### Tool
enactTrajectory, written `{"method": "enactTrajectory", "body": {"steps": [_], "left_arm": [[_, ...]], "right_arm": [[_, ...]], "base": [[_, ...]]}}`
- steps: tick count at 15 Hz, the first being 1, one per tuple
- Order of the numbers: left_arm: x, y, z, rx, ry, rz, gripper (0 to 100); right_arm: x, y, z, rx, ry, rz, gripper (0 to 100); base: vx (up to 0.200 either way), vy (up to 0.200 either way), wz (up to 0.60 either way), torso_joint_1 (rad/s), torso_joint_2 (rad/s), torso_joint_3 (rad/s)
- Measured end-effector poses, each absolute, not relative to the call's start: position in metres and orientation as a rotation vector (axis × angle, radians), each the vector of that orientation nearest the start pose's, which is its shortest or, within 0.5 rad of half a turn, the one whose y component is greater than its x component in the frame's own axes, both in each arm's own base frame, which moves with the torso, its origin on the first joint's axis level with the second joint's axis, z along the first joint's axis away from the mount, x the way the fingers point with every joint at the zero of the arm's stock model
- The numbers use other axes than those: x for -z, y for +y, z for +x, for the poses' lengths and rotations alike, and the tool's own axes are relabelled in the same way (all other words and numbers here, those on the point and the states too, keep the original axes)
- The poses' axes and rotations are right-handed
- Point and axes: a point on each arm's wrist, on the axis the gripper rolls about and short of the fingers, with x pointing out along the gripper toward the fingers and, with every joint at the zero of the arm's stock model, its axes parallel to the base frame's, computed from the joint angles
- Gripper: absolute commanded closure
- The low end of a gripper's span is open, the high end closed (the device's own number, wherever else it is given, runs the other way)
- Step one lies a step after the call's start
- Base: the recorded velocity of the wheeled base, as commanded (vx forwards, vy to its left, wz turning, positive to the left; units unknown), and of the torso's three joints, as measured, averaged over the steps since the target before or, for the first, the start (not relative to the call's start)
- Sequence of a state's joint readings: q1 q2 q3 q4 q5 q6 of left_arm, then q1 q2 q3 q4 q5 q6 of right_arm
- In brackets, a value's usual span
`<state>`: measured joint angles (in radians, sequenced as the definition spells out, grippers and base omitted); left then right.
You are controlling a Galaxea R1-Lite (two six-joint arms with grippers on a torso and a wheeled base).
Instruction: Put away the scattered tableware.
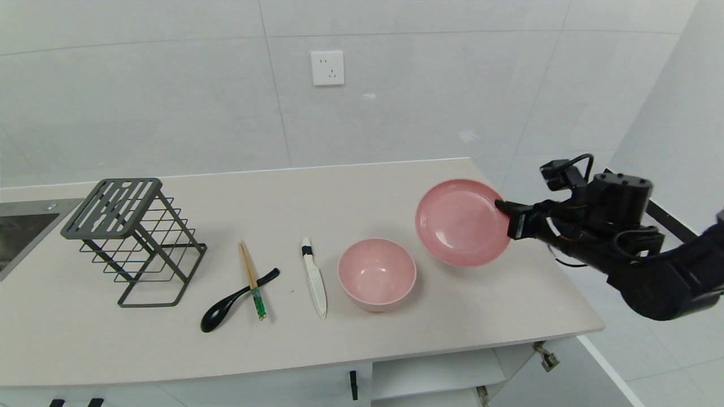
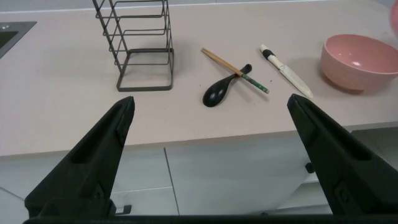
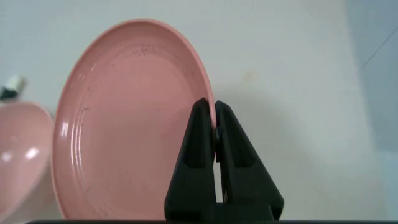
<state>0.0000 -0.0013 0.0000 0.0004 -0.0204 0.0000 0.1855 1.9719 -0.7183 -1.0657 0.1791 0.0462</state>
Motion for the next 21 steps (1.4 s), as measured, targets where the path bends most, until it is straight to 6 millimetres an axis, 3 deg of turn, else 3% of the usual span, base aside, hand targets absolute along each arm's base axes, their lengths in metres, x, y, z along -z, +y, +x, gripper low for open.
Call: {"method": "enactTrajectory", "body": {"steps": [3, 6, 9, 13, 16, 21], "left_arm": [[-0.075, 0.000, -0.023, 0.019, 0.000, 0.006, 0], [-0.076, 0.000, -0.023, 0.020, -0.008, 0.022, 0], [-0.084, -0.001, -0.023, 0.027, -0.082, 0.027, 0], [-0.099, -0.002, -0.026, 0.065, -0.234, 0.022, 0], [-0.101, -0.007, -0.026, 0.294, -0.231, 0.028, 0], [-0.140, -0.007, -0.012, 0.396, -0.160, 0.013, 0]], "right_arm": [[-0.166, 0.058, 0.299, -0.355, 0.050, 0.044, 100], [-0.177, 0.049, 0.252, -0.356, 0.023, 0.040, 100], [-0.183, 0.045, 0.228, -0.363, -0.052, 0.046, 100], [-0.171, 0.046, 0.205, -0.413, -0.092, 0.058, 100], [-0.170, 0.050, 0.202, -0.463, -0.091, 0.067, 100], [-0.169, 0.058, 0.195, -0.519, -0.147, 0.083, 100]], "base": [[0.000, 0.000, 0.00, 0.000, 0.00, 0.000], [0.000, 0.000, 0.00, 0.000, 0.00, 0.000], [0.000, 0.000, 0.00, 0.000, 0.00, 0.000], [0.000, 0.000, 0.00, 0.000, 0.00, 0.000], [0.000, 0.000, 0.00, 0.000, 0.00, 0.000], [0.000, 0.000, 0.00, 0.000, 0.00, 0.000]]}}
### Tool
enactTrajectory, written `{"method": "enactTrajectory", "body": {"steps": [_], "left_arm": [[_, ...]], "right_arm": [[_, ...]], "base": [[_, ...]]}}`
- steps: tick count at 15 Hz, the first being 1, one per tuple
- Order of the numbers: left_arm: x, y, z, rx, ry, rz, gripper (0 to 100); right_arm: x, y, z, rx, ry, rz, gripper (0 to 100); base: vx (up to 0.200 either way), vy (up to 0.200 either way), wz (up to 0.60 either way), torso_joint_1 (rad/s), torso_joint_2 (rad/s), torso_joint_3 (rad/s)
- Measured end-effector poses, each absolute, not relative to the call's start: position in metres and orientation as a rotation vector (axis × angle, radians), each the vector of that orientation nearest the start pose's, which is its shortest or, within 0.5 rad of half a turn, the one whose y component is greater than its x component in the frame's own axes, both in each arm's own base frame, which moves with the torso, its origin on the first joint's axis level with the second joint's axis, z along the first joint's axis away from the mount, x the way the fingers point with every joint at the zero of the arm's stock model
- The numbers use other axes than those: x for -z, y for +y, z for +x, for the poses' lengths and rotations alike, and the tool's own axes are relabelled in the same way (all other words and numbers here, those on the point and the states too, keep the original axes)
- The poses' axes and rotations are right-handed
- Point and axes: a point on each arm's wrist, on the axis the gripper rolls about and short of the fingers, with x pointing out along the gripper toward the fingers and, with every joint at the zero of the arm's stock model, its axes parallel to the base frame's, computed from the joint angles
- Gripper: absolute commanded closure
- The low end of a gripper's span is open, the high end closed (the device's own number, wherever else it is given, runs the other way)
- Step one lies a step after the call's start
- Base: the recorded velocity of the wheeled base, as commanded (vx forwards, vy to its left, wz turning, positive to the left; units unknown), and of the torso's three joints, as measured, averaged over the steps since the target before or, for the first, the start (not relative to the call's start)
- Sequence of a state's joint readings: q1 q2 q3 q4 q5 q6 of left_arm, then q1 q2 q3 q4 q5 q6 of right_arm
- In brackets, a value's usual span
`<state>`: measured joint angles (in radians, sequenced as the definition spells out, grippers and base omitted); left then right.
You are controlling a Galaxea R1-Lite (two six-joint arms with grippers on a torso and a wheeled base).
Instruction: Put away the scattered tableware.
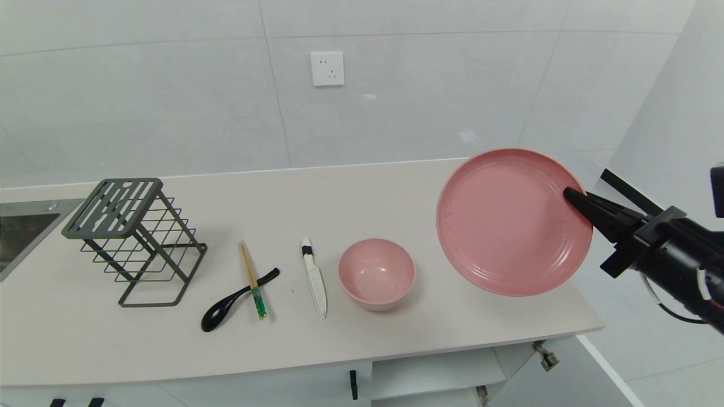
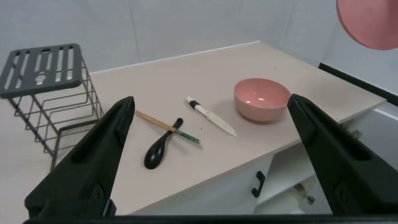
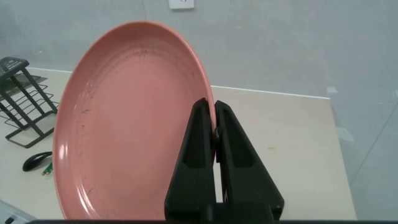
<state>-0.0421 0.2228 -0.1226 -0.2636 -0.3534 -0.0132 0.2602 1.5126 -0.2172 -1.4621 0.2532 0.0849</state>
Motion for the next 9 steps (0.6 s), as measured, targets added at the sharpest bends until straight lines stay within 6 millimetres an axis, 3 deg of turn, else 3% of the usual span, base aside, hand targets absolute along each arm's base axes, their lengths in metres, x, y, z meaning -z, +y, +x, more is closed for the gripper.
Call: {"method": "enactTrajectory", "body": {"steps": [4, 9], "left_arm": [[-0.172, -0.011, 0.029, 0.467, -0.107, 0.003, 0], [-0.185, -0.022, 0.089, 0.627, 0.061, -0.032, 0]], "right_arm": [[-0.171, 0.056, 0.193, -0.512, -0.160, 0.083, 100], [-0.174, 0.051, 0.191, -0.492, -0.173, 0.080, 100]], "base": [[0.000, 0.000, 0.00, 0.000, 0.00, 0.000], [0.000, 0.000, 0.00, 0.000, 0.00, 0.000]]}}
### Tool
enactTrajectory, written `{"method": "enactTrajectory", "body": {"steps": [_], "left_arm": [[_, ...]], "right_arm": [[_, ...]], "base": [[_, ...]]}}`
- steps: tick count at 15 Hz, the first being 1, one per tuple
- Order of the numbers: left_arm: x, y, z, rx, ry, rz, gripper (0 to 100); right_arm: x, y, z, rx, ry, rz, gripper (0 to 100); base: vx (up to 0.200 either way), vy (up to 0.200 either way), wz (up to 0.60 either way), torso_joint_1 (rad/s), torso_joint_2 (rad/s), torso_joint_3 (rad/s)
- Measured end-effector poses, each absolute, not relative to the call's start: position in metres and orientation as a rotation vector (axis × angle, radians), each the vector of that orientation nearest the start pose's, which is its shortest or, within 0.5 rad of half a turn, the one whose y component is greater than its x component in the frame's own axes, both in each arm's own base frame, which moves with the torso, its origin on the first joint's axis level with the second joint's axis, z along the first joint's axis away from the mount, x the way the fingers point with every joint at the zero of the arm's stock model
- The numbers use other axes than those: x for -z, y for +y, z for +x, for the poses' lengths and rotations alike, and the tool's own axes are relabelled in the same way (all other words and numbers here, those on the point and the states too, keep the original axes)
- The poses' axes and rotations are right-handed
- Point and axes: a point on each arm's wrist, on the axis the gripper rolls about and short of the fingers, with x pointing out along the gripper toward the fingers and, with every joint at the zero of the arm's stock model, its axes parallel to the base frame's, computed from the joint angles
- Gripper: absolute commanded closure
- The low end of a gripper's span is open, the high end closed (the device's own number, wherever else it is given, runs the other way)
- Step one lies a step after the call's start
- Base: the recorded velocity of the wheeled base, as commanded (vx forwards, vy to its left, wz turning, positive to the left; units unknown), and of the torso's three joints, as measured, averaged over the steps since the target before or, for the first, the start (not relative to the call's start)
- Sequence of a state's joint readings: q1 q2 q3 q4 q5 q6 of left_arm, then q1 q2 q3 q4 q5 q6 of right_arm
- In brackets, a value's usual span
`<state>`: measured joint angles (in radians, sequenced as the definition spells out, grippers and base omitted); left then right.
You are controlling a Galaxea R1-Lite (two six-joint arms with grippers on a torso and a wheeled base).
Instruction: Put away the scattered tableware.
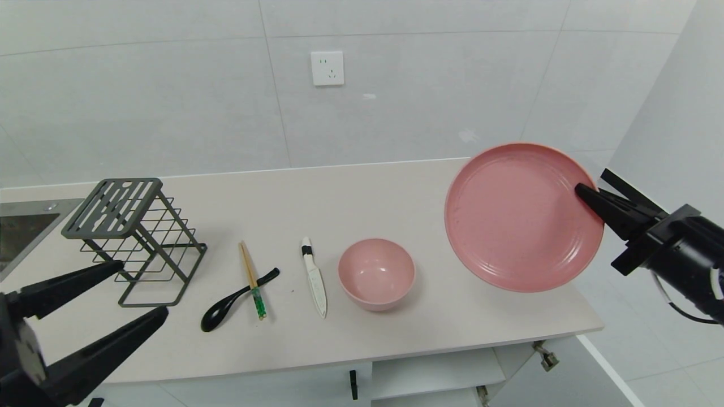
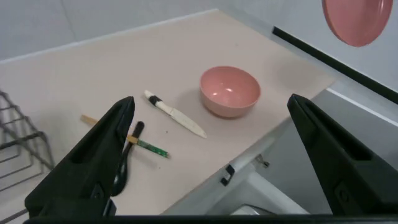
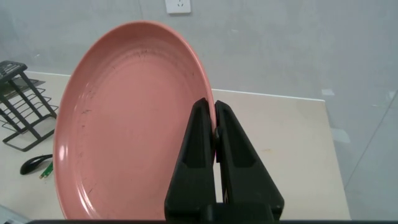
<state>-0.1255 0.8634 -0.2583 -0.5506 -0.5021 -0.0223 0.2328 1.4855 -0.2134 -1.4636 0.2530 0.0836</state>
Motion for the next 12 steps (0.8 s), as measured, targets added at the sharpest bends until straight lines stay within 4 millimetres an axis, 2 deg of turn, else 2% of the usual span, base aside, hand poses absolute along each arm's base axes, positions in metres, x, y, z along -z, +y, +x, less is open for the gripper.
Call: {"method": "enactTrajectory", "body": {"steps": [5, 9, 12], "left_arm": [[-0.192, -0.041, 0.137, 0.710, 0.210, -0.143, 0], [-0.186, -0.056, 0.181, 0.682, 0.315, -0.164, 0], [-0.179, -0.079, 0.210, 0.705, 0.363, -0.151, 0]], "right_arm": [[-0.177, 0.046, 0.192, -0.468, -0.194, 0.072, 100], [-0.176, 0.045, 0.191, -0.462, -0.191, 0.069, 100], [-0.179, 0.045, 0.192, -0.462, -0.203, 0.065, 100]], "base": [[0.000, 0.000, 0.00, 0.000, 0.00, 0.000], [0.000, 0.000, 0.00, 0.000, 0.00, 0.000], [0.000, 0.000, 0.00, 0.000, 0.00, 0.000]]}}
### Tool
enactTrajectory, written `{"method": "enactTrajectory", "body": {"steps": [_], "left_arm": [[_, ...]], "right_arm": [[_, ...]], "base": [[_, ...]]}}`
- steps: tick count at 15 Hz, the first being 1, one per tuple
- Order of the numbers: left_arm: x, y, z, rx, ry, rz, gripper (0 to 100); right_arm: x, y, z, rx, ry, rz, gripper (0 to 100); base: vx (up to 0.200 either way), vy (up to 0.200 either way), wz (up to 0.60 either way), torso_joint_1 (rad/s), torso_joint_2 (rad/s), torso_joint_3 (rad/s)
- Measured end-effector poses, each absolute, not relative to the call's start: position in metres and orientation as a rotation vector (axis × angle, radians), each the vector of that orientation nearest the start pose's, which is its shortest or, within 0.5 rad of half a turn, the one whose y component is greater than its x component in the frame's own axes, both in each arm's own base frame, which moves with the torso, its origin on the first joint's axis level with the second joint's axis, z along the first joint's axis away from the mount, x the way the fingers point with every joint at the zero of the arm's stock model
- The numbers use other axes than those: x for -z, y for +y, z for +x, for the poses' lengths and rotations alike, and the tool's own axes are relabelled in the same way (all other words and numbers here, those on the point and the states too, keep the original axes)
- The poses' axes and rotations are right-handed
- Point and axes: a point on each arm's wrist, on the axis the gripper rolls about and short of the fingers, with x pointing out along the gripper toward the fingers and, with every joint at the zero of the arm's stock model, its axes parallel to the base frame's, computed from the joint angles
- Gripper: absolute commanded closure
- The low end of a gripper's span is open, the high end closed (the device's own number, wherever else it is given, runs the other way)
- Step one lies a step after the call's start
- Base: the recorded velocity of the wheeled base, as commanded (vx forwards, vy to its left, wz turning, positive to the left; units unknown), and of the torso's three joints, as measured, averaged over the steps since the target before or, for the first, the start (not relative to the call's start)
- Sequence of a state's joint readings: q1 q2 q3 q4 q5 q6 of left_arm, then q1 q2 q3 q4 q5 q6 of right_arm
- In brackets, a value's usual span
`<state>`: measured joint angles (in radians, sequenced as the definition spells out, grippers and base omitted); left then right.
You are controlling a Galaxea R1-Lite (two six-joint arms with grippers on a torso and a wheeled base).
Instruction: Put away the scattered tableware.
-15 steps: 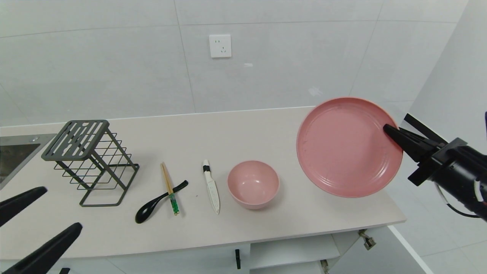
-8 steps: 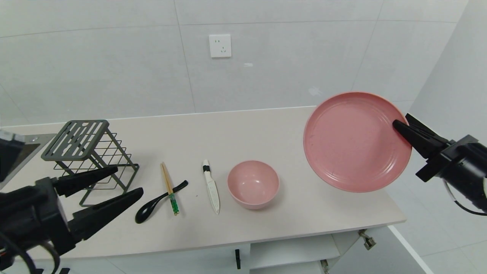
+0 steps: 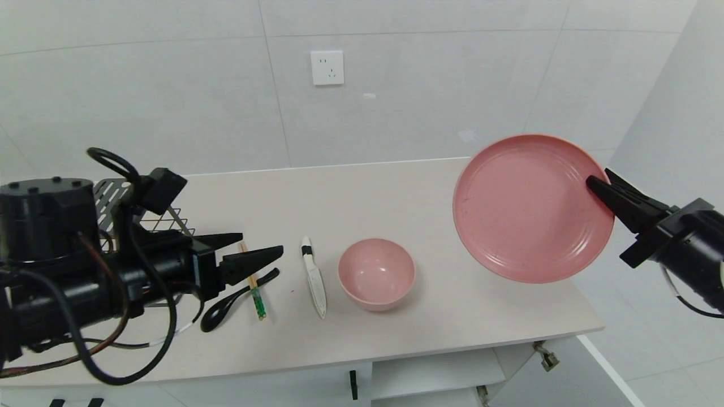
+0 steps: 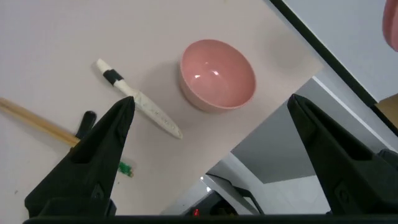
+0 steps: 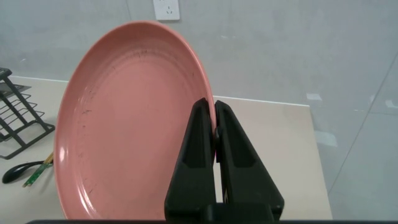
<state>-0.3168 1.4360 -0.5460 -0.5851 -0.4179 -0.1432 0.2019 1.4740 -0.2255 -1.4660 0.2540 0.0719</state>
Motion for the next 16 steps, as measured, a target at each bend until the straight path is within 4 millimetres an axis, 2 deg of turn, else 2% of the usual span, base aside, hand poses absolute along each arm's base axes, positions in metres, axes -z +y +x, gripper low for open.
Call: {"method": "enactTrajectory", "body": {"steps": [4, 7, 9, 12, 16], "left_arm": [[-0.167, -0.111, 0.242, 0.714, 0.384, -0.125, 0], [-0.150, -0.135, 0.258, 0.630, 0.406, -0.106, 0], [-0.144, -0.151, 0.267, 0.620, 0.401, -0.157, 0], [-0.133, -0.167, 0.279, 0.629, 0.431, -0.164, 0], [-0.110, -0.177, 0.298, 0.616, 0.488, -0.154, 0]], "right_arm": [[-0.182, 0.045, 0.193, -0.462, -0.217, 0.063, 100], [-0.182, 0.045, 0.192, -0.461, -0.218, 0.063, 100], [-0.182, 0.045, 0.191, -0.461, -0.219, 0.063, 100], [-0.182, 0.045, 0.191, -0.461, -0.217, 0.063, 100], [-0.181, 0.045, 0.191, -0.460, -0.214, 0.062, 100]], "base": [[0.000, 0.000, 0.00, 0.000, 0.00, 0.000], [0.000, 0.000, 0.00, 0.000, 0.00, 0.000], [0.000, 0.000, 0.00, 0.000, 0.00, 0.000], [0.000, 0.000, 0.00, 0.000, 0.00, 0.000], [0.000, 0.000, 0.00, 0.000, 0.00, 0.000]]}}
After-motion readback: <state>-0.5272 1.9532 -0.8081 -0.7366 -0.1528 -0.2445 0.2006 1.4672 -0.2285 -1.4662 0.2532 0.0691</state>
